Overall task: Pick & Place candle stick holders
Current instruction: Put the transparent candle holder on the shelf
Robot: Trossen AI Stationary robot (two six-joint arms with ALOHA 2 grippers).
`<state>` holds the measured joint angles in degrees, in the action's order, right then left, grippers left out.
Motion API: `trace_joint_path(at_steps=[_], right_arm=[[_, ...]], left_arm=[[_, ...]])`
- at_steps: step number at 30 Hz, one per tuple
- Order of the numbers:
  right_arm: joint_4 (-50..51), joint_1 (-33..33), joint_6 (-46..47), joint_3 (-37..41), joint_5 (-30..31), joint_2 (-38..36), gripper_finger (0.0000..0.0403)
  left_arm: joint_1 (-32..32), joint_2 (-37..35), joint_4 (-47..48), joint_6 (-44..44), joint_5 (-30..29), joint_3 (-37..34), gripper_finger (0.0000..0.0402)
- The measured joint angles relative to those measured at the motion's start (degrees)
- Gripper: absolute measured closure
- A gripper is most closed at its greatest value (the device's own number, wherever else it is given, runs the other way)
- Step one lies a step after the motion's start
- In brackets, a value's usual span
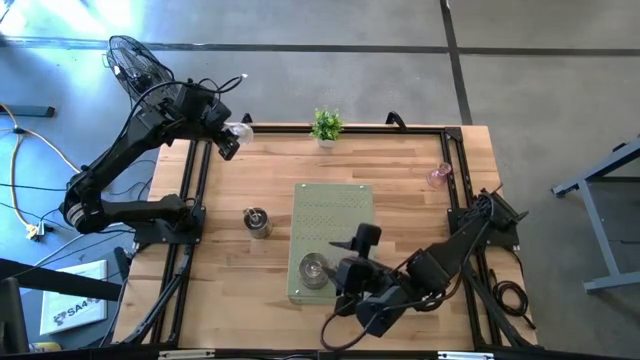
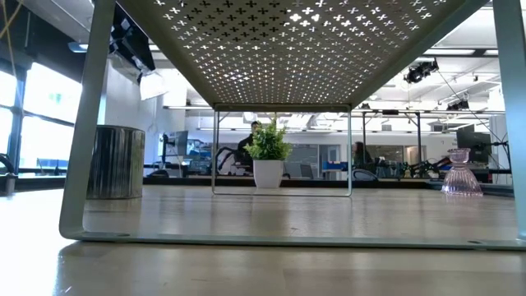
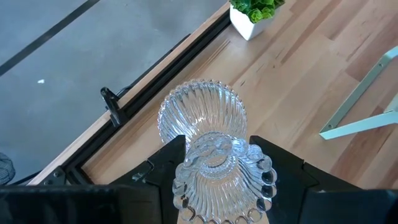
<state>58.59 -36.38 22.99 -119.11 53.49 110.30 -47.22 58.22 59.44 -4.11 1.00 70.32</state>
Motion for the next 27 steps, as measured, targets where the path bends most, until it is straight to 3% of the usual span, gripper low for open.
trace_joint_path(at_steps=[8,13,16,19,27], right_arm=[[-0.1,0.1,1.0,0.0,4.5,0.0,0.0145],[-2.0,0.2,1.9,0.0,0.6,0.0,0.0144],[-4.7,0.3,7.6,0.0,2.8,0.0,0.0139],[-4.4,0.4,4.6,0.0,3.3,0.0,0.0139],[-5.1,0.8,0.9,0.0,-6.5,0.0,0.0130]], left_arm=[[0.0,0.0,0.6,0.0,0.2,0.0,0.0241],[0.0,0.0,0.8,-0.1,0.2,0.0,0.0241],[0.0,0.0,0.8,-0.1,0.2,0.0,0.0241],[0.0,0.0,0.8,-0.1,0.0,0.0,0.0241],[0.0,0.0,0.7,-0.1,-0.1,0.0,0.0241]])
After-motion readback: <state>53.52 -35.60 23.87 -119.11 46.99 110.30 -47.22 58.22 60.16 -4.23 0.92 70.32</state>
